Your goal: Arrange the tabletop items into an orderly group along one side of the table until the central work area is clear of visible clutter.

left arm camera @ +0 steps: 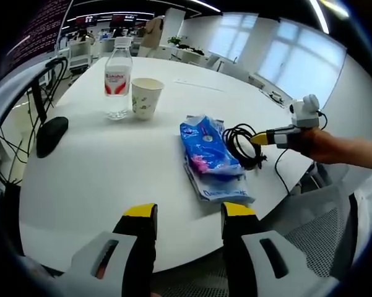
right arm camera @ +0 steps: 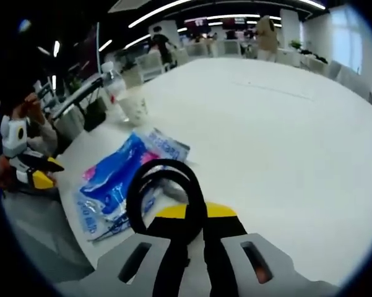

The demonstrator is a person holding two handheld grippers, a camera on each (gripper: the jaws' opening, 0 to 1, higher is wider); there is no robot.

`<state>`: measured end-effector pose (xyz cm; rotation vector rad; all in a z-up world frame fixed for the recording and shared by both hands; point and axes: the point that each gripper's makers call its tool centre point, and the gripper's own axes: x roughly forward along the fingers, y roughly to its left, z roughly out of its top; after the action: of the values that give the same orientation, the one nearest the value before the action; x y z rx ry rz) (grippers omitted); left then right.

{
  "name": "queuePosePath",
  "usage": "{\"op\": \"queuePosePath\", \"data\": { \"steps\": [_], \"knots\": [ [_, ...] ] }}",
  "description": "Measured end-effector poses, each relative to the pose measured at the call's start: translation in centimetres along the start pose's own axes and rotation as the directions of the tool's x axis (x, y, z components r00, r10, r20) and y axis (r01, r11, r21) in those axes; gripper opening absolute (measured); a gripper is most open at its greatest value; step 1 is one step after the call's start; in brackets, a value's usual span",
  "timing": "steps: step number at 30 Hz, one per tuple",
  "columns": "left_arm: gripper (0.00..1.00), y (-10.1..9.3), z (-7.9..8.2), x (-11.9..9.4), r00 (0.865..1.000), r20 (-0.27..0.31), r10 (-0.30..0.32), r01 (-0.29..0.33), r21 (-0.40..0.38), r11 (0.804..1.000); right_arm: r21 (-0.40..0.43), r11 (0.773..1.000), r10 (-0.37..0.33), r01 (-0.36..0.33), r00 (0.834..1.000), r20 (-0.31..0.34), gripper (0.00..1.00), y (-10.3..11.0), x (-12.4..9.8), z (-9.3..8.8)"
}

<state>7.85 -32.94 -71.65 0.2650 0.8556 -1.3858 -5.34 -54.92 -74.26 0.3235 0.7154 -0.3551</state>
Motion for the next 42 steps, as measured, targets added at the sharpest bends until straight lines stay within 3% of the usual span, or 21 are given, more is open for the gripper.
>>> {"op": "queuePosePath", "data": {
  "steps": [14, 24, 42],
  "knots": [
    [0.40, -0.6, 1.9, 0.6, 1.000, 0.004, 0.000, 0.000, 0.028, 1.000, -0.042, 0.998, 0.042, -0.038, 0.994, 0.096, 0.00, 1.1, -1.7, 2.3],
    [0.40, -2.0, 2.4, 1.3, 1.000, -0.010, 0.015, -0.014, 0.046, 0.999, -0.021, 0.997, 0.079, -0.077, 0.991, 0.108, 0.00, 0.8, -2.5, 2.1],
    [0.41, -3.9, 2.6, 2.3, 0.998, 0.011, 0.062, -0.062, -0.004, 0.998, -0.081, 0.991, 0.121, -0.110, 0.982, 0.147, 0.00, -0.3, -4.9, 3.5]
  ]
}}
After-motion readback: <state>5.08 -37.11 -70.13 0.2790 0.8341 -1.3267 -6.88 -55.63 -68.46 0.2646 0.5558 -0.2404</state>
